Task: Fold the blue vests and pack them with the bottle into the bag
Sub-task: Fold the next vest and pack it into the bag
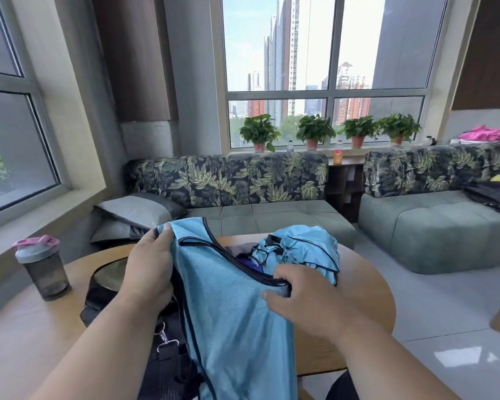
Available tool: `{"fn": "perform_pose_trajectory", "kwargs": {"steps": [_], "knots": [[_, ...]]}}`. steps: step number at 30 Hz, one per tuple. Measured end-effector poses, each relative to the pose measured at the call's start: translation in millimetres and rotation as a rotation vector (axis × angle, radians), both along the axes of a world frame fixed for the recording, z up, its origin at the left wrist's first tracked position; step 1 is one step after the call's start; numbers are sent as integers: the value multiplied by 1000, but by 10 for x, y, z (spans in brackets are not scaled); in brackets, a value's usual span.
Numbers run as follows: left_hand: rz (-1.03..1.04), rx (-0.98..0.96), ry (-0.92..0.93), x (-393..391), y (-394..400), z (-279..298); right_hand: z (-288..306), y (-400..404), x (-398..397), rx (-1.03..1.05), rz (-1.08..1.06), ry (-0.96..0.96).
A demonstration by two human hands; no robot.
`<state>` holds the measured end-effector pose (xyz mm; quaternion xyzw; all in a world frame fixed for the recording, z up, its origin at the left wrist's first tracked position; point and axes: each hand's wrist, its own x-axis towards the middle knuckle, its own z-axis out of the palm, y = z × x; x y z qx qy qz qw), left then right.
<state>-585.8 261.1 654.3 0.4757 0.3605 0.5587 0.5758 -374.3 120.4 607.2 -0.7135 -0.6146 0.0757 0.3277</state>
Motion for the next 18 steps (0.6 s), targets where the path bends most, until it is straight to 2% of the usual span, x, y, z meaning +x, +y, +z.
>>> {"fn": "perform_pose_trajectory", "kwargs": {"steps": [2, 3, 6, 10, 13, 16, 18], "knots": [[38, 20, 47, -29, 46, -12, 44, -48, 11, 116, -23, -248], [59, 39, 80, -54, 85, -15, 70, -53, 32, 167, -21, -299], [147, 117, 232, -96, 139, 28, 139, -16, 75, 267, 22, -241], [182, 134, 270, -101, 197, 55, 189, 9, -15, 207, 63, 141], [139, 65, 178, -111, 237, 42, 144, 55, -55, 173, 111, 451], [78, 19, 104, -141, 276, -1, 102, 109, -63, 236, 175, 821], [36, -10, 66, -146, 293, -26, 75, 129, -15, 184, 189, 1013]]}}
